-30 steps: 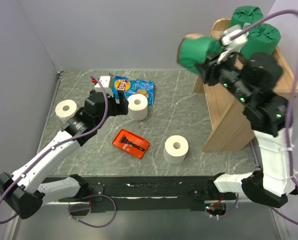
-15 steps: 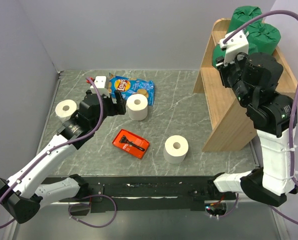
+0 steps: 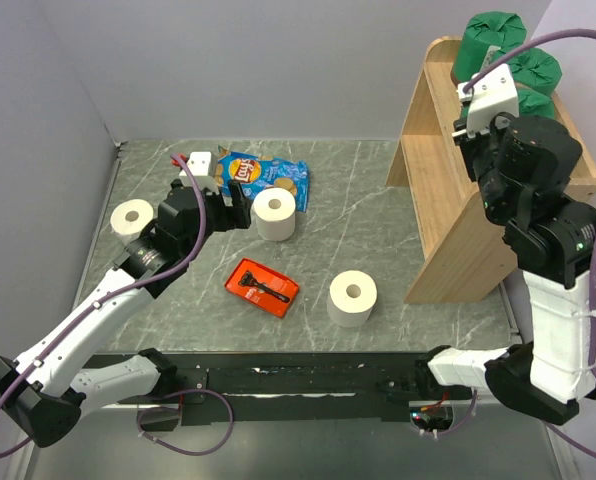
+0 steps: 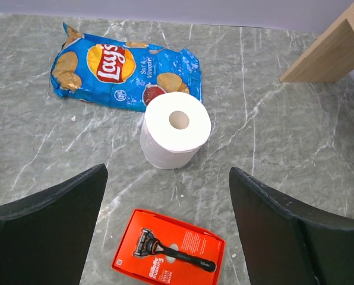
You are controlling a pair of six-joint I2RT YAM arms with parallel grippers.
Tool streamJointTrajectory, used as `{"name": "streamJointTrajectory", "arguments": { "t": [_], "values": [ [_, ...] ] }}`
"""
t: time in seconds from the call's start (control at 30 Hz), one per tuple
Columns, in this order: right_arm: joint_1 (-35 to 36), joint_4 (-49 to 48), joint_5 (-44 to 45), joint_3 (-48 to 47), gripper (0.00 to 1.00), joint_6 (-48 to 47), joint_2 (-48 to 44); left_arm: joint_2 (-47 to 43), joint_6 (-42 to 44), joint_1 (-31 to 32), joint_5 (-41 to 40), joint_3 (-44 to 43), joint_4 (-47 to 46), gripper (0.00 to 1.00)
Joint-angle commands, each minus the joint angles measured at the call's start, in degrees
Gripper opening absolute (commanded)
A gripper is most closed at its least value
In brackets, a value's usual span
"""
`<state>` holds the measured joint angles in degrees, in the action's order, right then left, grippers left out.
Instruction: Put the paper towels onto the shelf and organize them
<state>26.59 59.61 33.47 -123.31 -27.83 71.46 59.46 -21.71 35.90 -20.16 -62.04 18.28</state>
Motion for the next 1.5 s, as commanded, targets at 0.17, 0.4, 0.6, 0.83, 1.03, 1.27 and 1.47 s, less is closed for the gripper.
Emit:
{"name": "streamJointTrajectory", "arguments": {
  "t": [0.17, 0.4, 0.6, 0.83, 1.03, 1.27, 1.47],
  "values": [
    [-0.3, 0.6, 5.0, -1.6, 0.37, -2.1, -1.8, -0.8, -0.3, -1.4, 2.5, -0.4, -2.3, 0.91],
    [-0.7, -3.6, 6.1, 2.2, 0.41, -4.4, -4.3, -1.2, -0.3, -1.4, 2.3, -0.3, -2.4, 0.91],
    [-1.0, -3.0, 6.6, 1.2, 0.49, -7.0, -4.0, -1.5, -0.3, -1.6, 2.6, -0.2, -2.5, 0.90],
    [-1.0, -2.5, 6.5, 1.7, 0.51, -7.9, -4.4, -2.1, -0.2, -1.5, 1.8, 0.1, -2.5, 0.90],
    [-3.3, -8.5, 5.5, 6.3, 0.57, -12.5, -5.4, -2.3, -0.1, -1.5, 1.5, 0.2, -2.6, 0.90],
    [-8.1, -11.7, 2.1, 6.2, 0.64, -14.6, -3.9, -2.4, -0.1, -1.5, 1.5, 0.2, -2.6, 0.90],
    [-8.7, -10.8, 2.2, 4.1, 0.68, -15.4, -1.9, -2.5, -0.1, -1.5, 1.8, 0.2, -2.7, 0.90]
  ]
}}
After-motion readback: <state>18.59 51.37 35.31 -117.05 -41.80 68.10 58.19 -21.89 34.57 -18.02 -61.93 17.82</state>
